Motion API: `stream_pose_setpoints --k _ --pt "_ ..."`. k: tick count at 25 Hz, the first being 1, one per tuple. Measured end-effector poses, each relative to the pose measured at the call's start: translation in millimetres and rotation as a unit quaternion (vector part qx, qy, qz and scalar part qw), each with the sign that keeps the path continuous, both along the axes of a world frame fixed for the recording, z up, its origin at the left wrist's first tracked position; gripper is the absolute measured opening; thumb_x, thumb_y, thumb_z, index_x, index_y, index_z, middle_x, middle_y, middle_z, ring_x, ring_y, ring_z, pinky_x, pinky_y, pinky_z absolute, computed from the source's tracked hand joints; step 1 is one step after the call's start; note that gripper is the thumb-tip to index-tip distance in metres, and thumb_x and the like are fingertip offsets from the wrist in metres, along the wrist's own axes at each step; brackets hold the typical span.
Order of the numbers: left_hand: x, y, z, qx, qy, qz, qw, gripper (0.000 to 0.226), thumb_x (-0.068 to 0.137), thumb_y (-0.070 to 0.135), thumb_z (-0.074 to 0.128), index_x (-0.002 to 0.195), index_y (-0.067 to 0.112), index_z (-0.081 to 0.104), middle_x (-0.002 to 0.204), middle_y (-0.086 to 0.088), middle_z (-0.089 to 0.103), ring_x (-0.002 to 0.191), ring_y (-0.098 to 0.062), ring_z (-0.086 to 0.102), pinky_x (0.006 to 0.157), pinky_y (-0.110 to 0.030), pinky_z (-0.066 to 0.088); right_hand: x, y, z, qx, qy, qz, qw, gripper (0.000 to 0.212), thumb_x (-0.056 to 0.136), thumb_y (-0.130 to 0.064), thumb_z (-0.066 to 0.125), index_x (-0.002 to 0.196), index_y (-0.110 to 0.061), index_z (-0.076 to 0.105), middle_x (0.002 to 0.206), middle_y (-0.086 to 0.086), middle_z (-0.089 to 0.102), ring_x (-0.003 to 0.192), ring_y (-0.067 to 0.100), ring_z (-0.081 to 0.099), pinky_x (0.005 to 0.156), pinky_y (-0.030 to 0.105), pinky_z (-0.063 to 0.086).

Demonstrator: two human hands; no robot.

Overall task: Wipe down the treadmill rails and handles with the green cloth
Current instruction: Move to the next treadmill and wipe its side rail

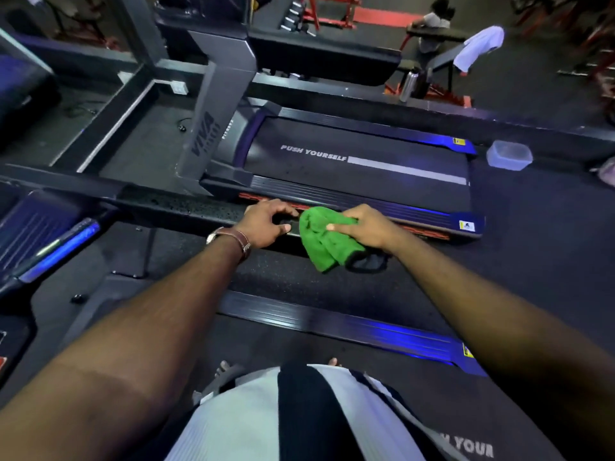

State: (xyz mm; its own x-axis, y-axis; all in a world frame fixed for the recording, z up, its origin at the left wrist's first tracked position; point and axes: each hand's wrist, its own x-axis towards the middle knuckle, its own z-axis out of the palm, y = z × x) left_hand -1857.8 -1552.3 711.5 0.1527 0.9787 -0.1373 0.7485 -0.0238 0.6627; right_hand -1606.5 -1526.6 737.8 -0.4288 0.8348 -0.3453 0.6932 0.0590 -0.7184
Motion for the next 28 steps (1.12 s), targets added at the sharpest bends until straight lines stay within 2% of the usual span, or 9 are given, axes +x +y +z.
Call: stream_pose_setpoints --k 2,5,7,12,14,18,20,25,28 --pt "4 0 1 0.018 0.012 0.027 0.999 0.032 0.078 0.013 0.072 0.107 0.026 0.069 0.111 0.003 0.066 0.11 -0.019 0.052 0.104 -0.032 0.033 6 5 2 -0.052 0.011 0.0 0.999 0.019 0.091 -0.036 0.067 0.076 -0.025 0.071 0.063 -0.014 0.065 0.058 0.0 0.055 0.063 0.024 0.042" --pt "14 -4 2 0.037 0.048 0.052 0.997 0.031 0.079 0.013 0.069 0.108 0.024 0.068 0.113 0.003 0.066 0.111 -0.021 0.05 0.099 -0.03 0.03 -29 44 -1 -0.036 -0.204 0.042 0.977 0.039 0.101 -0.032 0.049 0.114 0.0 0.067 0.113 0.017 0.068 0.102 0.025 0.063 0.082 0.033 0.043" --pt "17 -10 0 0.07 0.092 0.048 0.992 0.031 0.081 0.015 0.066 0.111 0.016 0.066 0.113 -0.004 0.065 0.108 -0.028 0.052 0.094 -0.035 0.034 -64 55 5 -0.011 -0.202 0.053 0.978 0.044 0.101 -0.032 0.046 0.125 0.002 0.06 0.131 0.021 0.059 0.118 0.031 0.058 0.087 0.032 0.042" --pt "-12 -9 -1 0.093 0.217 0.054 0.97 0.041 0.087 0.043 0.046 0.11 0.011 0.061 0.106 -0.012 0.06 0.101 -0.034 0.053 0.087 -0.042 0.036 -37 16 -4 0.107 -0.112 0.094 0.983 0.049 0.086 -0.065 0.056 0.095 -0.02 0.075 0.09 0.003 0.073 0.081 0.02 0.066 0.068 0.03 0.047" --pt "-22 -4 -1 0.053 0.245 0.038 0.967 0.056 0.088 0.057 0.03 0.107 0.014 0.061 0.105 -0.01 0.059 0.102 -0.032 0.052 0.087 -0.041 0.036 -13 22 -5 0.01 -0.058 0.07 0.996 0.034 0.091 -0.05 0.062 0.089 -0.018 0.075 0.084 -0.001 0.07 0.073 0.015 0.062 0.066 0.027 0.046" --pt "-17 1 -6 0.061 0.284 0.036 0.956 0.045 0.095 0.051 0.035 0.107 0.015 0.059 0.106 -0.009 0.056 0.105 -0.03 0.049 0.089 -0.04 0.032 -31 46 -3 -0.159 -0.01 0.111 0.981 0.021 0.099 -0.017 0.055 0.083 -0.007 0.063 0.067 -0.004 0.062 0.059 0.005 0.054 0.058 0.017 0.04" --pt "-18 -1 -7 0.064 0.281 0.043 0.957 0.041 0.097 0.048 0.039 0.107 0.015 0.059 0.107 -0.008 0.055 0.106 -0.028 0.048 0.09 -0.04 0.031 -51 48 -6 -0.189 -0.007 0.105 0.976 0.028 0.095 -0.017 0.06 0.069 -0.009 0.063 0.05 -0.007 0.062 0.046 0.002 0.056 0.05 0.013 0.045" --pt "-19 -1 -4 0.05 0.263 0.038 0.963 0.069 0.082 0.061 0.011 0.104 0.016 0.058 0.104 -0.005 0.054 0.103 -0.024 0.047 0.089 -0.038 0.028 -26 51 -11 -0.297 0.07 0.055 0.951 0.032 0.101 -0.008 0.044 0.086 -0.005 0.072 0.066 -0.007 0.071 0.061 0.005 0.066 0.058 0.014 0.051" --pt "-21 0 -3 0.034 0.272 0.028 0.961 0.064 0.085 0.059 0.013 0.106 0.017 0.056 0.107 -0.003 0.054 0.105 -0.023 0.046 0.092 -0.039 0.027 -44 55 1 -0.248 -0.002 0.133 0.96 0.029 0.097 -0.025 0.054 0.071 -0.014 0.063 0.052 -0.003 0.061 0.054 0.015 0.054 0.068 0.033 0.055"
